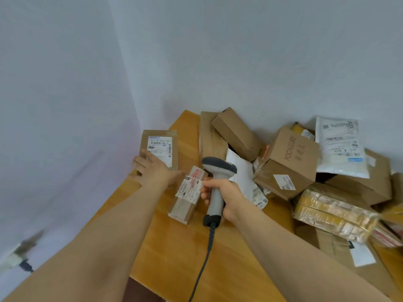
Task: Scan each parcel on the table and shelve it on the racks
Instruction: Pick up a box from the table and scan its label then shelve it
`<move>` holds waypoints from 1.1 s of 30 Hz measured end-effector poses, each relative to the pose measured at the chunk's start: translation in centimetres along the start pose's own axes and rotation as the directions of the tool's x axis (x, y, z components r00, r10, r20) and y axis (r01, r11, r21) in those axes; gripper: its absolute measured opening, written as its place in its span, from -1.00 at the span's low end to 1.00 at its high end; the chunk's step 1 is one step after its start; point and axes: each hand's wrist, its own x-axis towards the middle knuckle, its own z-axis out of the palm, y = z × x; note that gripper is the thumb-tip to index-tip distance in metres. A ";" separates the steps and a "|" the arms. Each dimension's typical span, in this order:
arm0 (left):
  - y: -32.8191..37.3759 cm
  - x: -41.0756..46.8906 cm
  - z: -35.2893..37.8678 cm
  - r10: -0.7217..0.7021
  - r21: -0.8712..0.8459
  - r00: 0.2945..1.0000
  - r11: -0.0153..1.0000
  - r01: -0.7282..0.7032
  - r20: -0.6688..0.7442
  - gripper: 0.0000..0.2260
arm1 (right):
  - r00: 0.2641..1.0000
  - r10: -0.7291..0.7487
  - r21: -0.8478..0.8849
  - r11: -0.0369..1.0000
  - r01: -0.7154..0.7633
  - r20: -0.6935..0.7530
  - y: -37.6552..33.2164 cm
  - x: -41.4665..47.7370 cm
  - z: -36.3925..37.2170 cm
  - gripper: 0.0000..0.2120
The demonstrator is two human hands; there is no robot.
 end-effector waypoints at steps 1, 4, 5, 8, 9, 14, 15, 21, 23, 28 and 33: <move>0.0 0.3 0.3 -0.007 0.001 1.000 1.000 0.007 -0.008 0.31 | 1.000 0.007 0.001 1.000 -0.007 -0.007 0.0 0.3 0.0 -0.95; -0.1 0.7 0.6 -0.035 -0.049 0.997 0.998 0.031 -0.064 0.24 | 1.000 0.016 0.001 1.000 -0.016 -0.010 0.0 0.9 -0.3 -0.91; -0.2 0.7 0.6 -0.046 -0.089 0.996 0.995 0.039 -0.074 0.22 | 1.000 0.018 -0.002 1.000 -0.018 -0.005 0.1 0.9 -0.5 -0.91; -0.5 -0.2 0.0 -0.109 -0.255 0.991 0.963 0.088 -0.071 0.18 | 1.000 0.016 -0.015 1.000 -0.016 0.017 0.1 0.6 -1.0 -0.92; -0.7 -0.9 -0.3 -0.130 -0.302 0.989 0.948 0.102 -0.074 0.17 | 1.000 0.011 -0.020 1.000 -0.010 0.028 0.1 0.3 -1.2 -0.94; -1.9 -6.6 -1.6 -0.082 -0.371 0.983 0.929 0.017 -0.161 0.17 | 0.992 -0.047 0.010 0.999 0.046 0.116 0.0 -2.3 -2.2 -0.96; -2.1 -8.3 -1.7 -0.053 -0.368 0.983 0.930 -0.016 -0.177 0.16 | 0.989 -0.063 0.016 0.998 0.061 0.136 0.2 -3.1 -2.5 -0.95; -2.3 -20.3 0.2 0.107 -0.453 0.967 0.868 -0.203 -0.230 0.14 | 0.967 -0.179 0.111 0.981 0.160 0.182 2.4 -7.1 -6.3 -0.66; -2.6 -24.0 1.3 0.114 -0.449 0.967 0.869 -0.209 -0.229 0.16 | 0.965 -0.198 0.097 0.978 0.184 0.173 3.2 -8.8 -8.3 -0.57; -2.1 -31.3 3.1 0.156 -0.487 0.963 0.838 -0.246 -0.217 0.26 | 0.954 -0.174 0.075 0.984 0.160 0.244 5.4 -12.9 -13.5 -0.54; -1.0 -34.3 1.4 0.119 -0.868 0.985 0.469 -0.165 -0.123 -0.75 | 0.952 -0.175 0.201 0.972 0.125 0.253 5.6 -15.7 -18.6 -0.33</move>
